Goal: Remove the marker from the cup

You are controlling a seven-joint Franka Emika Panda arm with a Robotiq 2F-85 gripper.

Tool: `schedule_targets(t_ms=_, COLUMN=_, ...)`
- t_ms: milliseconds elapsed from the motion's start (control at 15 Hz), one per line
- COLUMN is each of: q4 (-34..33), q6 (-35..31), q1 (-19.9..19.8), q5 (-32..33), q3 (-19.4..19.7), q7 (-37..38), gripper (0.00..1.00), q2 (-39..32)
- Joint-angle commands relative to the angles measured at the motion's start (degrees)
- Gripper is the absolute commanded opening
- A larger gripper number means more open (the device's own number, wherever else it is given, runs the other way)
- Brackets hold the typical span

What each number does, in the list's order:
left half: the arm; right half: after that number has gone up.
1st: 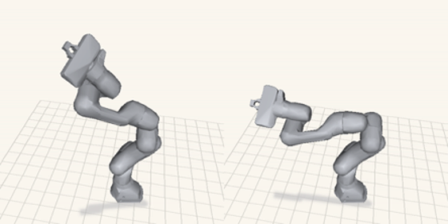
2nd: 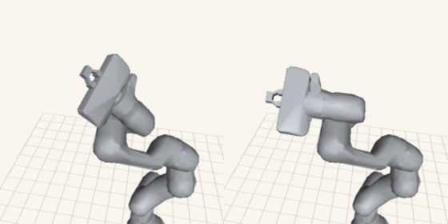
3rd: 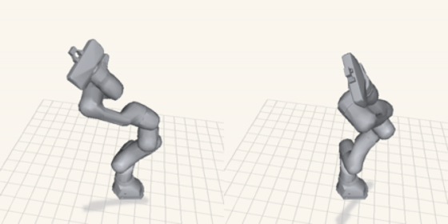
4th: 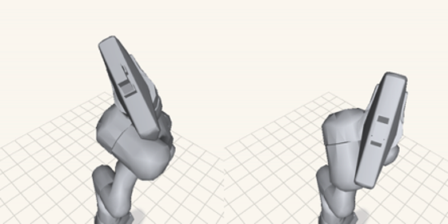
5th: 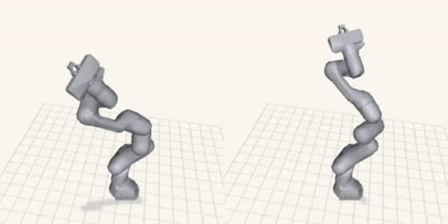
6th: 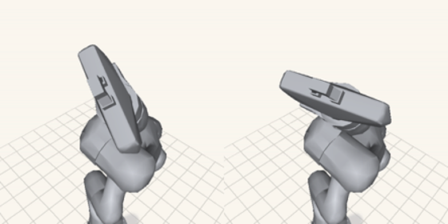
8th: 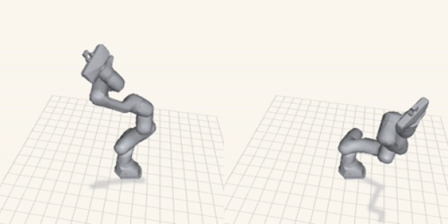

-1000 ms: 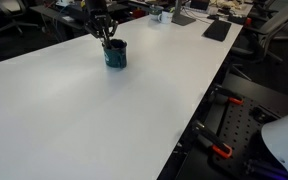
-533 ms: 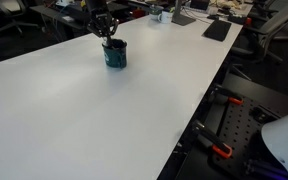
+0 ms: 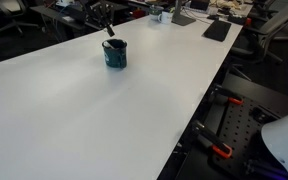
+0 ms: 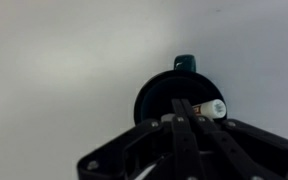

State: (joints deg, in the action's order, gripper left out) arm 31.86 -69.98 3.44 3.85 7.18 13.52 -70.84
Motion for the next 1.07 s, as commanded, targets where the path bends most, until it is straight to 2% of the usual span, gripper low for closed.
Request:
schedule_targets(t_ms=0, q4=-0.4, q6=-3.3, q1=3.8, q5=6.9, q3=3.1, q7=-3.7, gripper=0.26, q2=0.6)
schedule_targets(t_ms=67, q4=-0.5, q6=-5.5, q1=4.5, q5=8.7, q3=3.5, q7=-4.7, gripper=0.34, q2=0.5)
schedule_targets(t_ms=133, q4=-0.5, q6=-3.3, q1=3.1, q5=6.2, q3=1.9, q7=-2.6, gripper=0.15, q2=0.0)
schedule_targets(t_ms=267, q4=-0.5, q6=-5.0, q1=4.2, q5=7.8, q3=2.6, q7=-3.2, gripper=0.32, q2=0.0)
schedule_targets(t_ms=467, q4=-0.5, q6=-5.1, q1=4.3, q5=8.2, q3=2.8, q7=-3.3, gripper=0.34, q2=0.0)
schedule_targets(t_ms=533, q4=-0.5, q6=-5.1, q1=4.3, q5=8.2, q3=2.9, q7=-3.3, gripper=0.59, q2=0.0)
schedule_targets(t_ms=667, q4=-0.4, q6=-5.1, q1=4.9, q5=9.5, q3=3.7, q7=-4.4, gripper=0.66, q2=-0.5)
schedule_targets(t_ms=933, q4=-0.5, q6=-6.0, q1=5.8, q5=13.2, q3=4.4, q7=-5.6, gripper=0.97, q2=-1.7)
schedule_targets(t_ms=1000, q4=-0.5, q6=-6.2, q1=5.8, q5=14.0, q3=4.2, q7=-5.9, gripper=1.00, q2=-1.8)
